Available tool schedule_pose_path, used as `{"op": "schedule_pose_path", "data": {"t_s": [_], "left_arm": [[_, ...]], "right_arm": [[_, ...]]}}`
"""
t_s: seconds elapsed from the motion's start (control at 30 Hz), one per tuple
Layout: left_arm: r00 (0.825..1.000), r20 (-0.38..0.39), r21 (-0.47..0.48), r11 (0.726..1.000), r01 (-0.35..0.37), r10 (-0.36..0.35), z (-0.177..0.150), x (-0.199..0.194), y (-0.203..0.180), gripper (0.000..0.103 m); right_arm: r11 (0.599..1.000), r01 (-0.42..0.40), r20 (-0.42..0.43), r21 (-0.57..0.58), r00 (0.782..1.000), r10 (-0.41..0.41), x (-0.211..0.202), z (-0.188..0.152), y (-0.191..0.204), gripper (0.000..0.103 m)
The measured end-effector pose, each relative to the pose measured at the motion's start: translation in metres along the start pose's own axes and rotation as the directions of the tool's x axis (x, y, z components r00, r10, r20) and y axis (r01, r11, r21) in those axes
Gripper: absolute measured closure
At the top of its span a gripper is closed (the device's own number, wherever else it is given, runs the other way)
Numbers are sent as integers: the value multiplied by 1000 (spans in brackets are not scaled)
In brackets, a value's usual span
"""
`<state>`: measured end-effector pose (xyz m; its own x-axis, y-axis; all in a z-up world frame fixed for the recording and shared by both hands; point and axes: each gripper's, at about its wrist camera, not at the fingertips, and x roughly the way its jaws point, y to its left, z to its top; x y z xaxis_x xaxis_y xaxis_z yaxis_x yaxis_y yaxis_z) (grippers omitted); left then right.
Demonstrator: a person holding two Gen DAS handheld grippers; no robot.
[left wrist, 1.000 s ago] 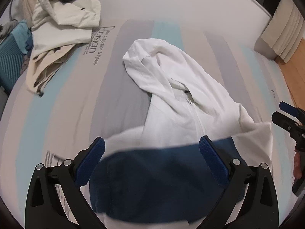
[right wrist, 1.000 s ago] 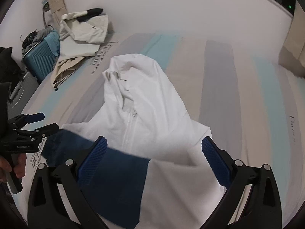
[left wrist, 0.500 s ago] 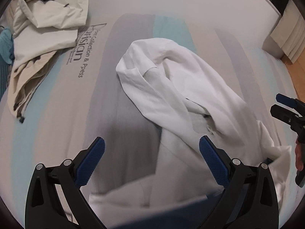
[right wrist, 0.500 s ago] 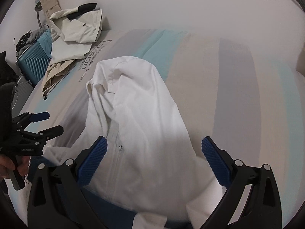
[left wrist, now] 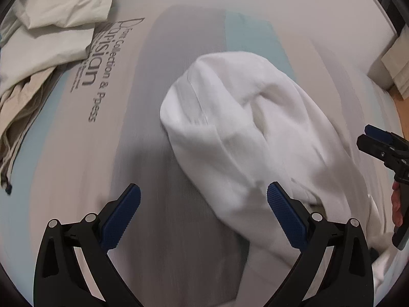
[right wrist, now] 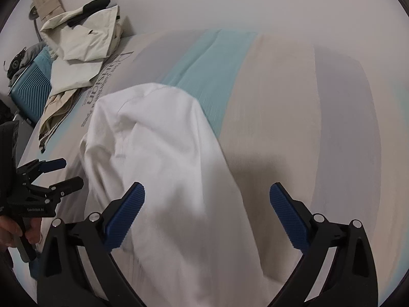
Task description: Fold large clothes
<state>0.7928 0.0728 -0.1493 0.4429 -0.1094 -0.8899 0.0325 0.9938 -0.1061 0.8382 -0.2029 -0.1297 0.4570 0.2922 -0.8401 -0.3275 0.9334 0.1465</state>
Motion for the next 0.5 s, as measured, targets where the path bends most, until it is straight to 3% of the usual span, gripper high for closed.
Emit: {"op": "schedule_pose_path", "data": {"t_s": [0.13, 0.33, 0.5], "left_arm": [[1000, -5, 7, 1000, -28, 28, 17, 10, 0, 6], [999, -49, -56, 998, -27, 24, 28, 29, 12, 6], [995, -95, -134, 991, 15, -28, 29, 47, 27, 6]], "right_arm": [[1000, -8, -16, 29, 1000, 8, 17, 20, -4, 11], [998, -39, -80, 54, 996, 43, 49, 40, -7, 17], [997, -57, -141, 47, 988, 63, 74, 51, -6, 24]]}}
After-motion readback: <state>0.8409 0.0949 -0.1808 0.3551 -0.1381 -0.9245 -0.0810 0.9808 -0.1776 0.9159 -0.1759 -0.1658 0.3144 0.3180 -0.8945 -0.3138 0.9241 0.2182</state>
